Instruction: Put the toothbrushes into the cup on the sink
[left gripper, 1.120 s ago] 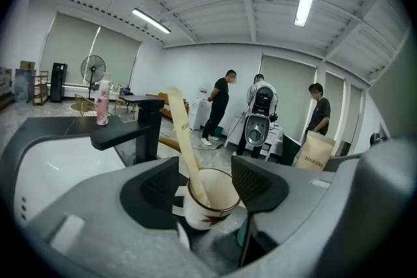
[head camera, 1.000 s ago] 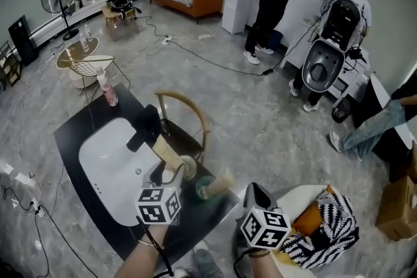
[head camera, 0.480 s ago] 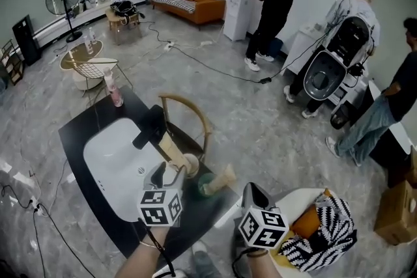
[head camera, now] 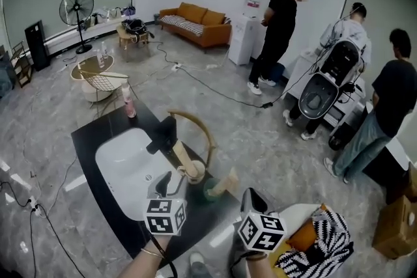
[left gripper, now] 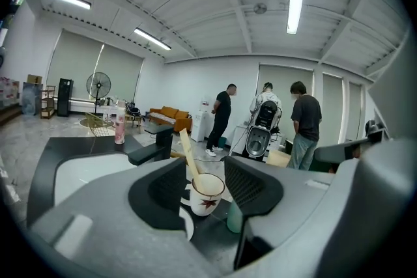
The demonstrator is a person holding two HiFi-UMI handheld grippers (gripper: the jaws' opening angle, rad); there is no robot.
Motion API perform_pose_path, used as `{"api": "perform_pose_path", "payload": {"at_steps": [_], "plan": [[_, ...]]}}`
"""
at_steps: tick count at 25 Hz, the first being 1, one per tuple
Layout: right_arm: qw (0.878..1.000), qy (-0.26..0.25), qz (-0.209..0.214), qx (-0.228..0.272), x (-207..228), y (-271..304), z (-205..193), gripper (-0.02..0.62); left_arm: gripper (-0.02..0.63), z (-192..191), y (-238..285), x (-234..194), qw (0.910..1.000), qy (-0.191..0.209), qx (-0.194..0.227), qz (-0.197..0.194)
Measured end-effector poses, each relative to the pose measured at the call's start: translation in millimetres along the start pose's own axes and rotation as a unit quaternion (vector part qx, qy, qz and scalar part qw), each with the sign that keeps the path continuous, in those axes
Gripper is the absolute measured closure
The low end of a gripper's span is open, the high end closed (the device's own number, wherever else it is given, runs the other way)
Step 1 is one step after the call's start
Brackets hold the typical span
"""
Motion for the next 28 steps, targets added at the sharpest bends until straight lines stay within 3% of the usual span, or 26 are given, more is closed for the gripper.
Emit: {"api": "perform_pose_path", "payload": {"at_steps": [12,28], "plan": [[0.999,-0.033,0.033,0.021,-42.2,-55.3,-3.7,0.592,0.552,9.7,-90.2,1.6,0.9993,-0.002,0.033,0.017],[0.998,-0.050,0.038,0.025,-68.2,-113.9,-32.8,0.592,0.600,-3.3,-179.0,3.4,0.9974,0.010,0.062,0.034]]}}
Point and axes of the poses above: the fingertips, and each gripper's own axes: y forward along the fingers, x to its right, z out of its top, the point moved 9 cm from there along -y, backward along the fingers, and after that the axes turned 8 degrees about y, right-handed, at the moved point
